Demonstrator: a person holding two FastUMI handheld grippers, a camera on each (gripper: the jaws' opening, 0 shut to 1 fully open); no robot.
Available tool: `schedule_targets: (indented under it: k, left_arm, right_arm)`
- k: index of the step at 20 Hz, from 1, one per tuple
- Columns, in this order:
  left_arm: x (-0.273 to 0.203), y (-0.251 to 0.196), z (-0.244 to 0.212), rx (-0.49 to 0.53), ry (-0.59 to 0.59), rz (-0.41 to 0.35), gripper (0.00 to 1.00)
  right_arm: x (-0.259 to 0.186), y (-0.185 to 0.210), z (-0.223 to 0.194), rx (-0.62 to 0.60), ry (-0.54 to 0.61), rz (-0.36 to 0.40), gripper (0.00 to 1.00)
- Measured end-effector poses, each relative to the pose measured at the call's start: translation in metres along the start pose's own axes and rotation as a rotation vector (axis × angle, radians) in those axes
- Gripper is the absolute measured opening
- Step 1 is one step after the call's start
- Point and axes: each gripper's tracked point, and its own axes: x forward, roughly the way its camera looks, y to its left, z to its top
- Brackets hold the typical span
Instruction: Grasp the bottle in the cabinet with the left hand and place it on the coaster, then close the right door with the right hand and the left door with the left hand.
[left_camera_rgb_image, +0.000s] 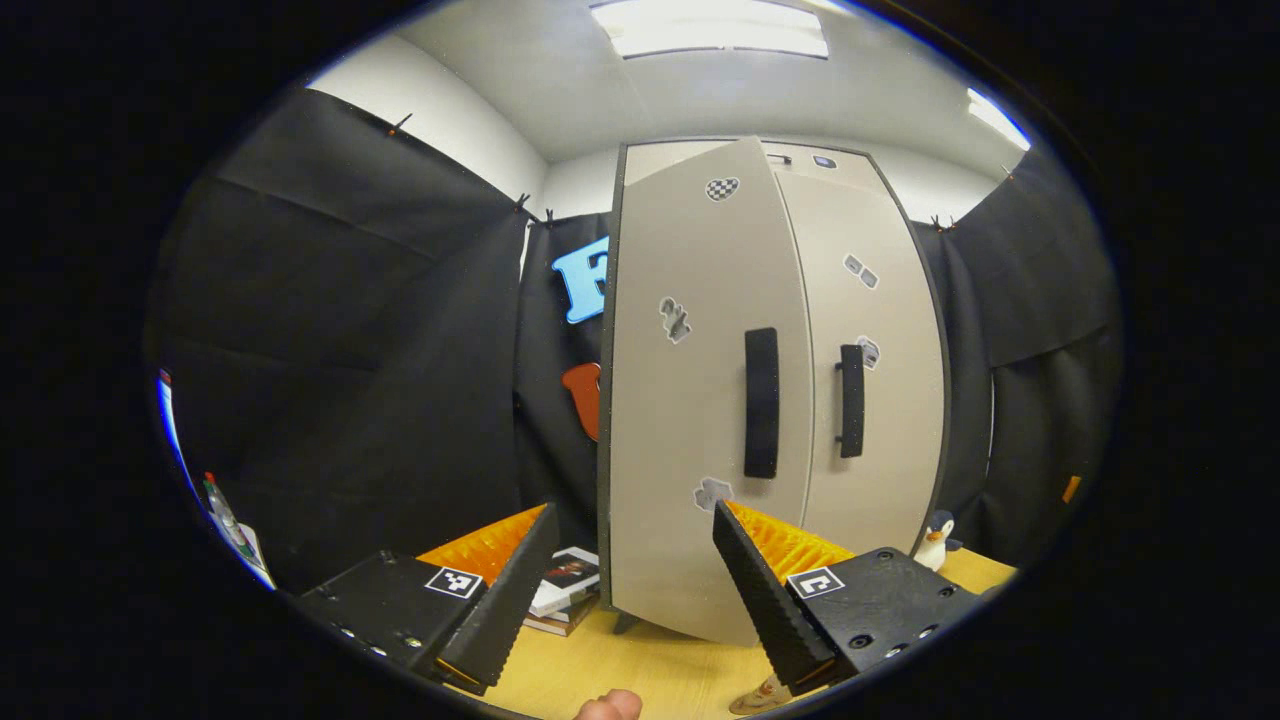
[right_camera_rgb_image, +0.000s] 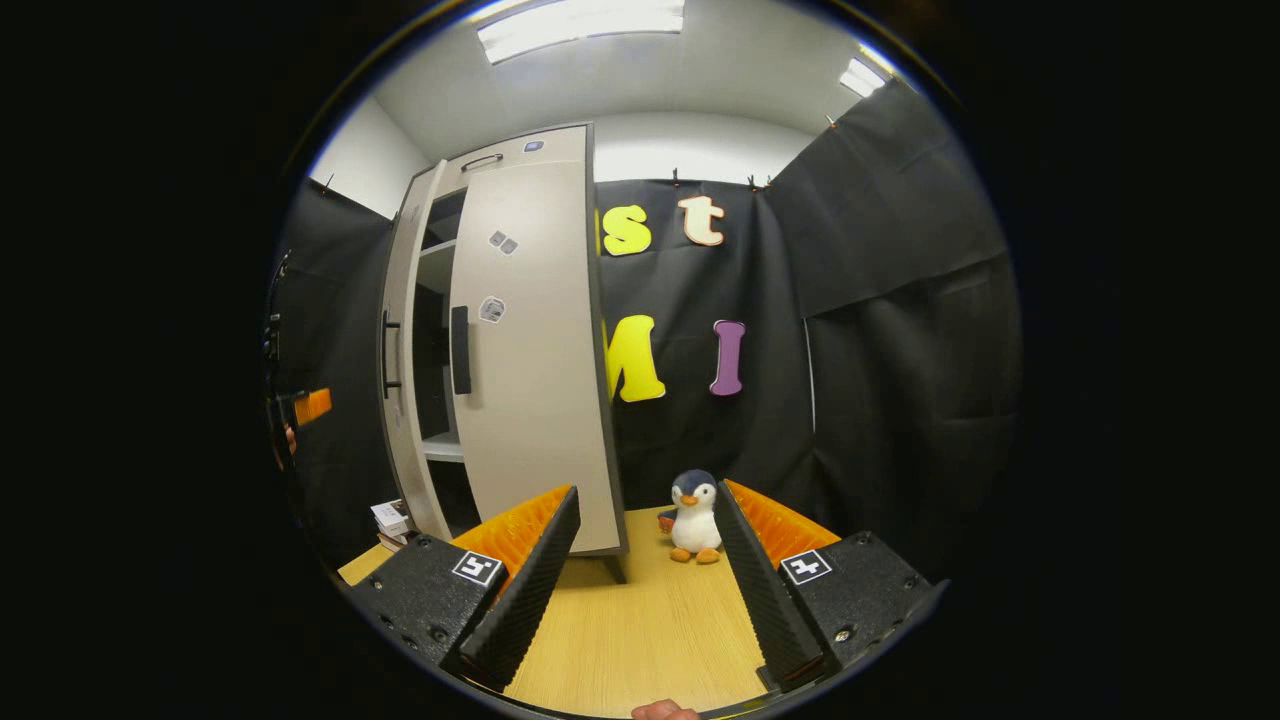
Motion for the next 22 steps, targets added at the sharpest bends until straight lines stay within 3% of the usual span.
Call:
schedule_targets:
  k: [1,5,8,9,22]
  left_arm:
    - [-0.004,-0.005,-0.004,-0.003,-0.001,-0.004,0.95]
    - [-0.021,-0.019,-0.028,0.024,-0.021,-0.012,0.95]
    - [-0.033,-0.038,-0.038,-0.01,-0.021,-0.05,0.99]
    - [-0.038,-0.044,-0.041,-0.015,-0.021,-0.066,0.95]
    - [-0.042,-0.061,-0.048,0.076,-0.028,-0.129,0.94]
  right_arm:
    - [0.001,0.005,0.002,-0.003,-0.005,0.01,0.83]
    - [0.004,0.02,-0.001,-0.012,0.006,0.044,0.83]
    - [0.005,0.032,-0.007,0.005,0.023,0.067,0.83]
    - [0.005,0.035,-0.009,0.004,0.03,0.072,0.83]
    - [0.0,0.041,-0.012,-0.006,0.039,0.073,0.83]
